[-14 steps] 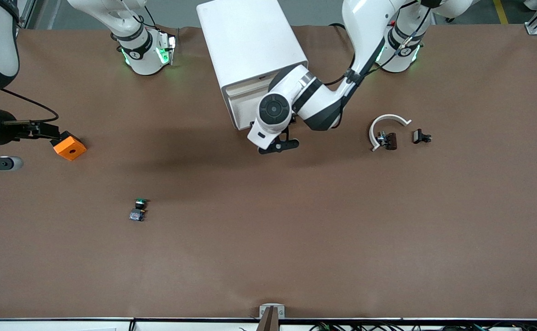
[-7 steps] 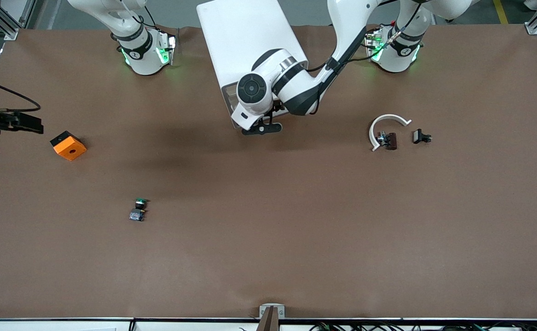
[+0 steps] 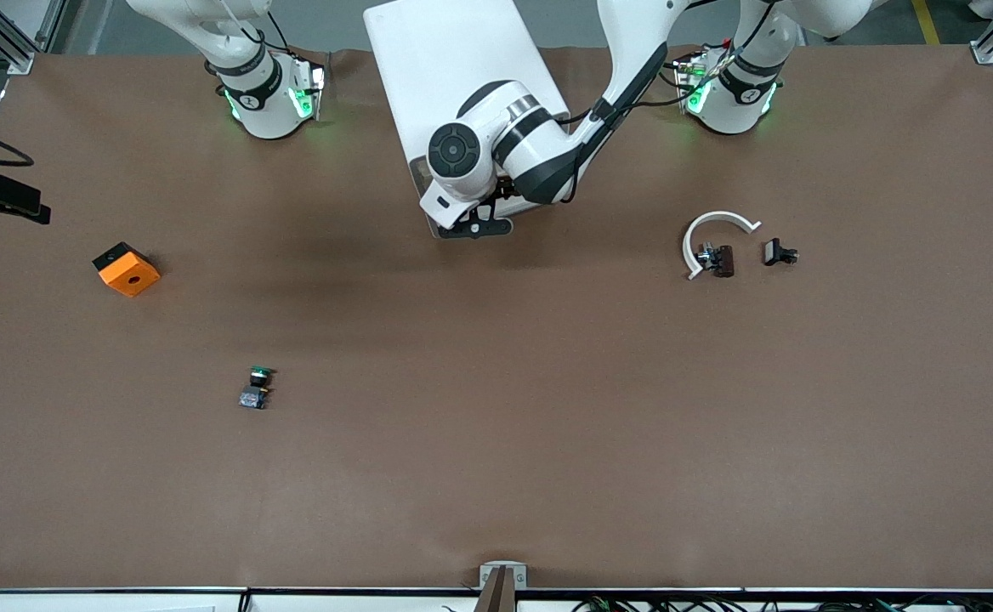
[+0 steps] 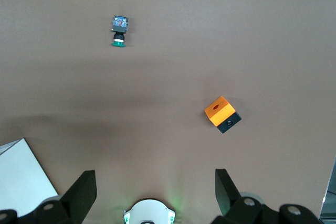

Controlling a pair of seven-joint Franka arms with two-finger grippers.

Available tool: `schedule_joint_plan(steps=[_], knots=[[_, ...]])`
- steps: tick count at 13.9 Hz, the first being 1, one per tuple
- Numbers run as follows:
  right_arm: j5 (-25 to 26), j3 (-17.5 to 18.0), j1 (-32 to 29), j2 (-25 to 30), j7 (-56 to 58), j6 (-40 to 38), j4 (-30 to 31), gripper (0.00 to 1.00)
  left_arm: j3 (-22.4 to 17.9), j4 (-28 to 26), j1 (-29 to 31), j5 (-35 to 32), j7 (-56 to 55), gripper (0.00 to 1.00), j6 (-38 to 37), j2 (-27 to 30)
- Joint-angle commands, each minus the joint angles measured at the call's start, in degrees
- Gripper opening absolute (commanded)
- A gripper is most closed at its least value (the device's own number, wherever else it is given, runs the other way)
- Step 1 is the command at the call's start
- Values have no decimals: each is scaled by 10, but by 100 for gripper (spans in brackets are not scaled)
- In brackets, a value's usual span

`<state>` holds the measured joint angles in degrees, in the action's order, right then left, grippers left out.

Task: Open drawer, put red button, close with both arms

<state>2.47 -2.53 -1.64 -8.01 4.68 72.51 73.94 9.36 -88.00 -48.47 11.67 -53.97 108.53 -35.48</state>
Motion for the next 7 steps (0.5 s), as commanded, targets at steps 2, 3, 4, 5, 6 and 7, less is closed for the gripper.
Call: schedule_joint_plan(steps=[2,3,4,5,6,7], knots=[[-5,2,-17,19,-3,-17,12,100,-4,-9,5,-2,4,100,6,10],[-11,3,-34,22,-3,-18,16,100,-6,-7,19,-2,4,100,6,14],[-21,4,-38,33,-2,-14,16,100,-6,-5,36,-2,4,100,6,19],[-25,6,-37,43,-2,-9,16,100,-6,-5,56,-2,4,100,6,28],[-25,8,-34,46,-1,-6,16,100,-6,-6,79,-2,4,100,6,34],[-21,8,-23,46,-1,-4,16,100,-6,-6,103,-3,4,100,6,40]])
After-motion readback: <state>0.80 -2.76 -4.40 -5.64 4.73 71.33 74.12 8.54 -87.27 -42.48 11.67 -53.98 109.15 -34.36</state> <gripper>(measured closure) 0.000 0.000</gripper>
